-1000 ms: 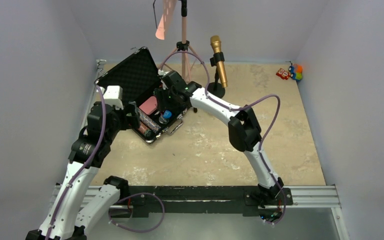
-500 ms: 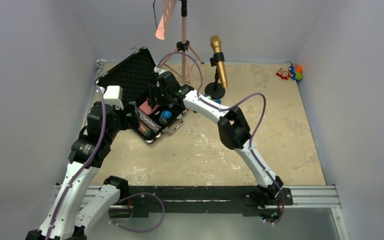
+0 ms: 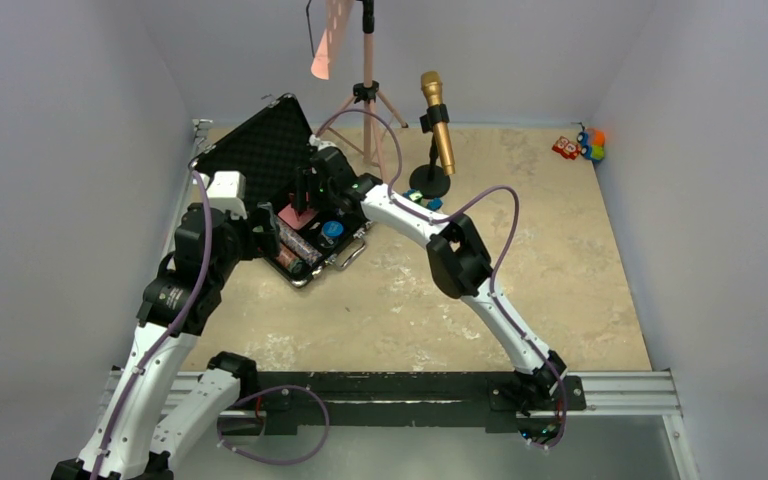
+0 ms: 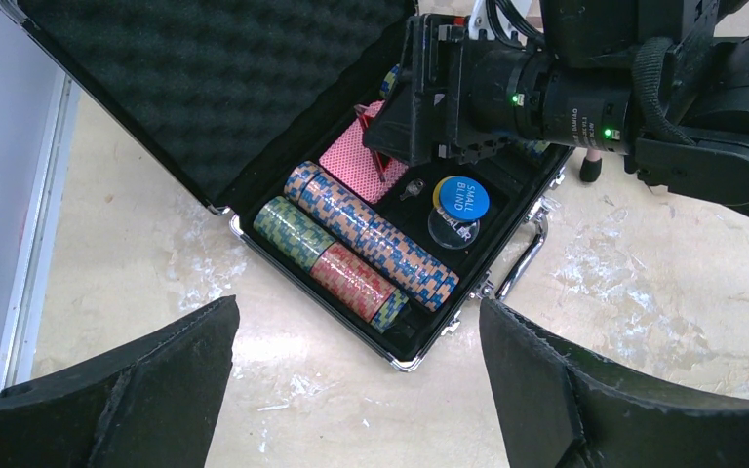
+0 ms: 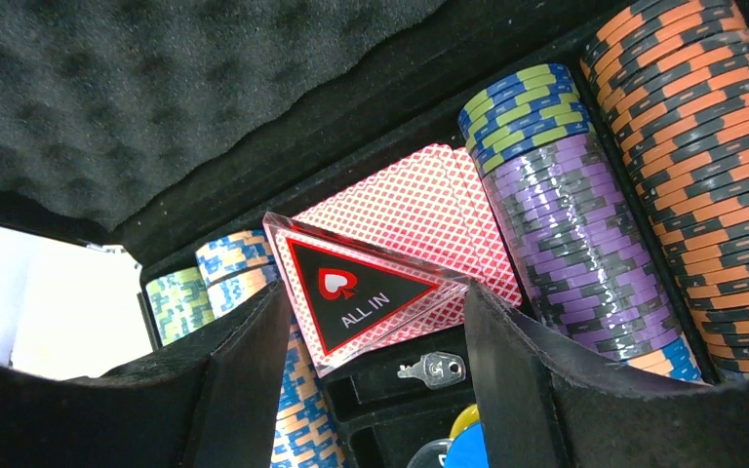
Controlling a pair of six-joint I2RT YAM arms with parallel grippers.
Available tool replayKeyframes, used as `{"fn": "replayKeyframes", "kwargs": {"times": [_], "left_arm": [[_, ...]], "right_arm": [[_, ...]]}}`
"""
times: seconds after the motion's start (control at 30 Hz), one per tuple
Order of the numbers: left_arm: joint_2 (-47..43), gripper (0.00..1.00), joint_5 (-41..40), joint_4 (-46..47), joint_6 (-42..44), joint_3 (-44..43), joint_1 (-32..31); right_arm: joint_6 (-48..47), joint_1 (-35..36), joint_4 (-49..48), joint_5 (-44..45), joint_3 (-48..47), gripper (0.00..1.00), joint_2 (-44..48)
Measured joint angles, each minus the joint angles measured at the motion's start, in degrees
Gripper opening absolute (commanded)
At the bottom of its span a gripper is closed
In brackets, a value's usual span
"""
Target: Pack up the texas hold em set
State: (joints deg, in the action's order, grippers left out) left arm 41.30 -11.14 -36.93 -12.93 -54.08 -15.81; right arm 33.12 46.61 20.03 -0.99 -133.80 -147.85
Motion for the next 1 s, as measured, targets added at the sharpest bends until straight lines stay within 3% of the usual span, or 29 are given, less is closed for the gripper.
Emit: {"fn": "replayKeyframes", "kwargs": {"times": [0.5,0.7,1.0], "left_arm": [[0.0,0.96,0.0,0.0,0.0,0.0,0.0],[0.0,0.96,0.0,0.0,0.0,0.0,0.0],[0.0,0.96,0.0,0.0,0.0,0.0,0.0]], "right_arm": [[1.5,0.0,-0.3,1.7,0.0,0.54,0.0],[1.5,0.0,-0.4,1.6,-0.6,0.68,-0.8],[1.4,0.0,-0.4,1.5,-0.9,0.80,-1.2]]}}
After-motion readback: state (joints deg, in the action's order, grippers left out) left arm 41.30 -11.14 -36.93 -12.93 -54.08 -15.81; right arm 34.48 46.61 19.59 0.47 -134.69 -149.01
